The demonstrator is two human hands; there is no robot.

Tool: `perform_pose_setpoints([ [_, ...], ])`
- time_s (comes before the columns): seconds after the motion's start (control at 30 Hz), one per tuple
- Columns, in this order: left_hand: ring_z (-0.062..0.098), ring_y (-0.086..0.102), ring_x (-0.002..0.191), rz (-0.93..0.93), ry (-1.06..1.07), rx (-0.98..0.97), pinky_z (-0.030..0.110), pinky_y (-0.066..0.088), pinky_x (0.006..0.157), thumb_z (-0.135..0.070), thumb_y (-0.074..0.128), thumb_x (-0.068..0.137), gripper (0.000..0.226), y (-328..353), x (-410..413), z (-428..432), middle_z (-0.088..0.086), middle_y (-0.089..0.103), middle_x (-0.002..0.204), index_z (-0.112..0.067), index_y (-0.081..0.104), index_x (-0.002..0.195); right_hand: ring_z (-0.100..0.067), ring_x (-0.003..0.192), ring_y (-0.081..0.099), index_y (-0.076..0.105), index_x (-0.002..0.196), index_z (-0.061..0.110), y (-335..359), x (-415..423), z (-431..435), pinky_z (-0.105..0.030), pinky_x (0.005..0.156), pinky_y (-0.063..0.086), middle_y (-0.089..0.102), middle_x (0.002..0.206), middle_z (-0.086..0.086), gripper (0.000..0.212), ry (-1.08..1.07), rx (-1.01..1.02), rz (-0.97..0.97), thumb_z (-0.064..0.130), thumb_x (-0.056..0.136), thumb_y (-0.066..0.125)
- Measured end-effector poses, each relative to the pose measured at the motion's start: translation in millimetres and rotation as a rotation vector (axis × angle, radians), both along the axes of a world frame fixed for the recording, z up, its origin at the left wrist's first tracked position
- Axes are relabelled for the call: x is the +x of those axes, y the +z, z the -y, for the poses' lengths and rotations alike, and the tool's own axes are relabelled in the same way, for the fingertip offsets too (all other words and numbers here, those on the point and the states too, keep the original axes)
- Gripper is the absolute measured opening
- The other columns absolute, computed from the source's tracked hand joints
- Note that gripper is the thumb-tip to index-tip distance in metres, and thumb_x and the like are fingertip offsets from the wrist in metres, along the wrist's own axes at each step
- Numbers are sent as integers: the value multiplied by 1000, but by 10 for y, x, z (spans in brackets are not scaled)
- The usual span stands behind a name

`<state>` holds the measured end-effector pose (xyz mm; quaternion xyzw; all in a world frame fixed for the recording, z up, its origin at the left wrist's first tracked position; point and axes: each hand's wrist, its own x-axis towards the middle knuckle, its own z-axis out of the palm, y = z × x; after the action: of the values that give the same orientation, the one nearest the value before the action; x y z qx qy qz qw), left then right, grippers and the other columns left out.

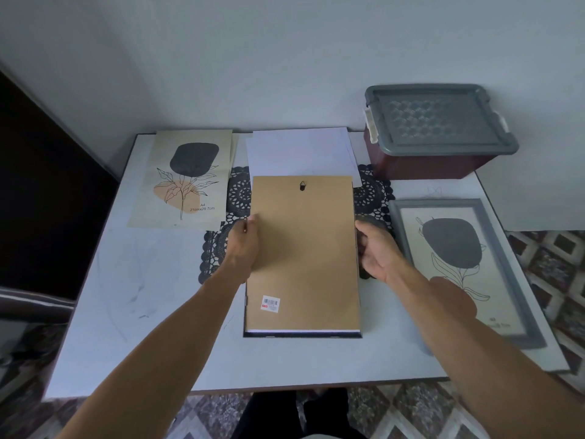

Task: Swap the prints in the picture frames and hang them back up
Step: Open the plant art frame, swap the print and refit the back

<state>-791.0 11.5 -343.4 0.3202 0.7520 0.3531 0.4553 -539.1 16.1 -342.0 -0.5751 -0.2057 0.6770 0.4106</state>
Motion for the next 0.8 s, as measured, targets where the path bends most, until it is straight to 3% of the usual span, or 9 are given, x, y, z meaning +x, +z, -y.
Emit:
perform_pose_setpoints([
  [0.03,13,45,71,-35,7,13,28,38,61,-43,34,104,44,0,-3,-9,1,50,85,-7,56,118,-18,76,63,67,103,26,-8,18,16,-29,60,49,74,90,-3,18,54,-27,3,18,101,51],
  [0.1,13,40,65,-59,35,7,28,33,58,-40,34,105,44,4,-9,-22,0,45,77,-4,56,116,-19,88,66,62,122,28,-62,65,53,-35,69,56,73,109,-4,31,153,-31,7,10,99,51],
  [0.2,14,44,72,-33,85,-18,29,36,66,-38,33,105,43,-43,-21,-13,-1,47,80,-6,55,123,-20,102,68,62,124,10,-98,85,132,-44,96,54,72,111,-6,29,167,16,88,2,98,54],
  [0.3,20,48,86,-33,99,5,29,36,75,-36,32,106,42,-45,11,33,5,53,98,-8,51,131,-18,88,69,59,125,3,-67,76,191,-33,81,57,74,95,-5,28,123,34,92,0,97,54],
  [0.37,23,47,96,-37,99,10,31,35,81,-37,32,106,43,-36,30,43,9,53,111,-8,49,133,-17,85,69,59,123,2,-66,101,193,-32,80,57,74,94,-7,27,57,2,7,-2,96,54],
  [0.53,22,46,97,-24,91,-17,32,34,82,-37,31,106,42,-18,37,4,10,54,115,-10,51,131,-18,76,74,67,103,5,-9,158,219,-31,63,61,76,88,-10,15,-17,-53,-239,2,97,53],
  [0.63,21,45,98,-18,61,-9,32,34,82,-38,31,106,42,-34,63,-6,9,52,115,-11,49,132,-16,72,73,66,98,6,-24,161,216,-29,61,60,76,83,-8,16,-37,-45,-239,2,98,51],
  [0.8,20,46,107,-67,-4,64,30,36,87,-39,34,105,46,-53,118,18,6,51,131,-20,38,147,-13,65,68,58,103,16,-65,121,170,-26,58,59,73,80,-5,18,-89,14,-154,0,99,51],
])
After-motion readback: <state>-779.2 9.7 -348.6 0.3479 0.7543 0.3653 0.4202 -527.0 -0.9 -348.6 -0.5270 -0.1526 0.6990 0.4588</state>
